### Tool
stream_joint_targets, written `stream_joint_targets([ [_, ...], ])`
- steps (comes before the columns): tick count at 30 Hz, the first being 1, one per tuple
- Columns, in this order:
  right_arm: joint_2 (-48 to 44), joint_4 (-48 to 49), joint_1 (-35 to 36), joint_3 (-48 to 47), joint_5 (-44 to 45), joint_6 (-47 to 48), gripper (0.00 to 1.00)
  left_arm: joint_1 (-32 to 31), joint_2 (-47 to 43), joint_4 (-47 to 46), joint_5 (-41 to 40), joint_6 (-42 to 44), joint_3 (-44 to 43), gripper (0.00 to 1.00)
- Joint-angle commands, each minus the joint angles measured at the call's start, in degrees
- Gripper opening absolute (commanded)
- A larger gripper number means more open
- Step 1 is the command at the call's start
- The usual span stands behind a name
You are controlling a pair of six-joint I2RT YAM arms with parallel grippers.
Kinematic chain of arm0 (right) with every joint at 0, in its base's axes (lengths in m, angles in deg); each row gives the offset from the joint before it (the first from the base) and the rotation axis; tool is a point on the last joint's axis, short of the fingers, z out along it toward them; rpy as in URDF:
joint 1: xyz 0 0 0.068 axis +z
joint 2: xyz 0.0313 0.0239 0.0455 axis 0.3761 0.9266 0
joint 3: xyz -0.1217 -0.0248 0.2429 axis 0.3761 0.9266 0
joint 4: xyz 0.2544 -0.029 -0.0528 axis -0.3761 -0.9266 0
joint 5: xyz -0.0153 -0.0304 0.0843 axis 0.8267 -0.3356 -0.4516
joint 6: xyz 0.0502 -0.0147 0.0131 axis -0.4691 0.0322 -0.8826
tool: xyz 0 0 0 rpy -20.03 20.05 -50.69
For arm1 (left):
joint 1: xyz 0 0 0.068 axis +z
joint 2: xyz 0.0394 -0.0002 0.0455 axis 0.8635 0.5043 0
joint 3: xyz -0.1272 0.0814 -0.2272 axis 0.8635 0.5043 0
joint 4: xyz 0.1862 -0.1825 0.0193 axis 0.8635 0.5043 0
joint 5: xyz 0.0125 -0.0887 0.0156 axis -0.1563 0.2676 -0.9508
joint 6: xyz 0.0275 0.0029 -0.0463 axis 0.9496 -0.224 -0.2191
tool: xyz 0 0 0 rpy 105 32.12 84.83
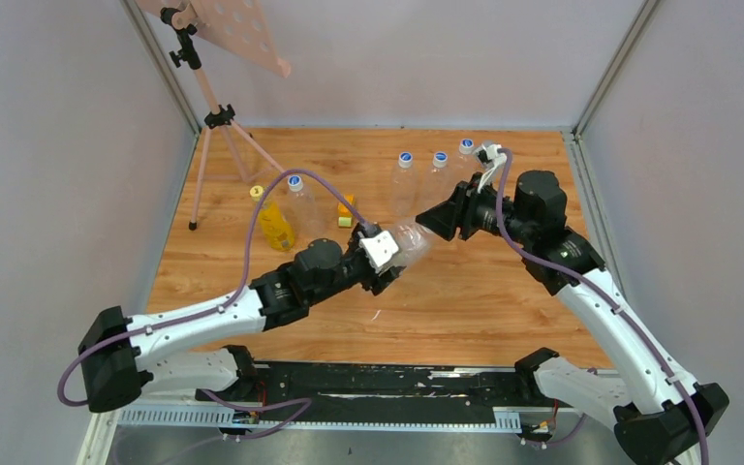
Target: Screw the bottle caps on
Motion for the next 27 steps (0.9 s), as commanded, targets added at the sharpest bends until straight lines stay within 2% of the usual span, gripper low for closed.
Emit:
stream_joint_targets([
  [1,1.9,-11.6,1.4,-1.1,27.6,-22.0,0.0,-6.3,4.7,-14.7,-27.1,15.0,-5.3,0.0],
  [4,2.1,-11.8,2.3,0.3,31.3,-29.4,0.01,-10.4,11.4,-21.3,-35.6,22.5,-7.1,0.0],
  [7,1.4,-9.6,2.5,0.6,30.9,-31.9,0.06,-12.4,16.1,-25.9,-41.2,28.6,-8.5,0.0],
  [8,0.7,-8.3,2.5,0.7,30.5,-31.9,0.1,-12.7,17.2,-26.7,-41.6,28.3,-8.6,0.0],
  [10,-1.0,-5.6,2.5,1.1,29.8,-29.9,0.26,-12.6,16.7,-23.8,-40.0,24.9,-8.5,0.0],
  [14,-4.6,-2.8,2.4,0.7,31.6,-18.7,0.59,-10.7,13.4,-12.5,-33.8,12.1,-8.8,0.0],
  [17,-7.5,-2.3,2.1,-0.3,31.0,-8.9,0.76,-8.5,10.2,-5.6,-27.7,7.2,-8.0,0.0],
  [19,-9.1,-1.9,1.8,-1.0,28.0,-1.7,0.81,-6.2,8.1,-1.2,-21.1,3.7,-7.5,0.0],
  [23,-11.8,-2.3,0.8,-1.3,19.6,11.5,0.84,-0.8,4.6,4.9,-5.7,-2.1,-7.5,0.0],
  [27,-14.0,-2.7,-0.3,-0.7,6.9,20.3,0.83,4.0,1.2,3.6,8.9,-4.6,-5.5,0.0],
])
